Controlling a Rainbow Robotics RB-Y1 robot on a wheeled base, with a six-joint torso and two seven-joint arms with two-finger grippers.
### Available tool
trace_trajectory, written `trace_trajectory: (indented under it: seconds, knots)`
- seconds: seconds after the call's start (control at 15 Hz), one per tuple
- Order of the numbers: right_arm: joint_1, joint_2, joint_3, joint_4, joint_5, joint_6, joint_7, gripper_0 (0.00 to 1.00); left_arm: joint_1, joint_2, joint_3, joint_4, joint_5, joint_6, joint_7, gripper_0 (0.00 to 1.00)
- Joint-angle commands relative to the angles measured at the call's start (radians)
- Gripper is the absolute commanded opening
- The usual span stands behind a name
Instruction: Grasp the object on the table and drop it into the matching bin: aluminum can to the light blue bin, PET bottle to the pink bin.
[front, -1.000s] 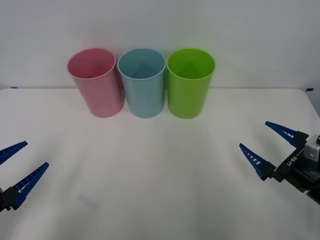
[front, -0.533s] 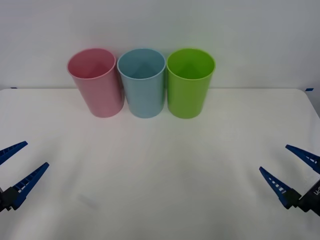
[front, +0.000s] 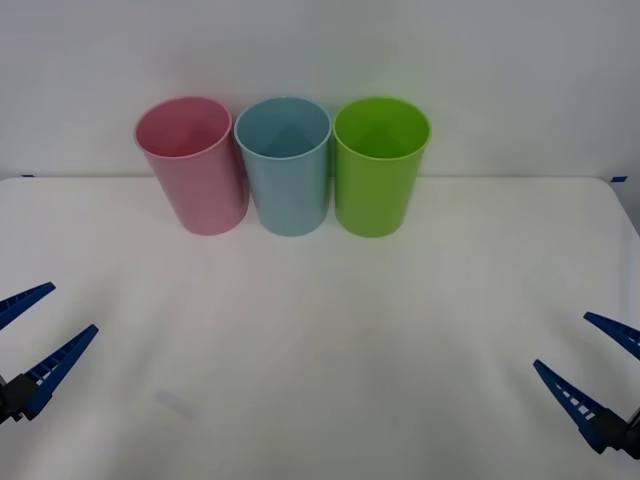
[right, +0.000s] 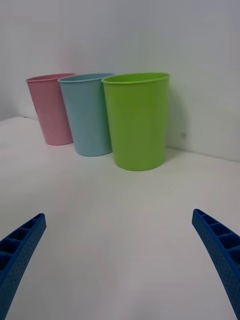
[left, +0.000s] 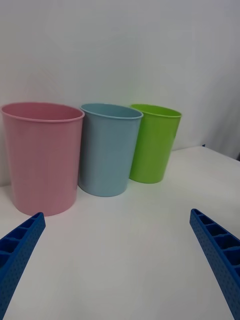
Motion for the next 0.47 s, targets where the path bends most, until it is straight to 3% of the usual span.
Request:
trace_trajectory:
  seconds: [0.07, 0.47]
  knots:
    - [0.012, 0.000, -0.001, 0.001, 0.000, -0.005, 0.001, 1.00, 0.000, 0.000, 0.000, 0.000, 0.000, 0.000, 0.000, 1.00]
    - [0.020, 0.000, -0.007, 0.001, 0.000, -0.018, 0.001, 1.00, 0.000, 0.000, 0.000, 0.000, 0.000, 0.000, 0.000, 1.00]
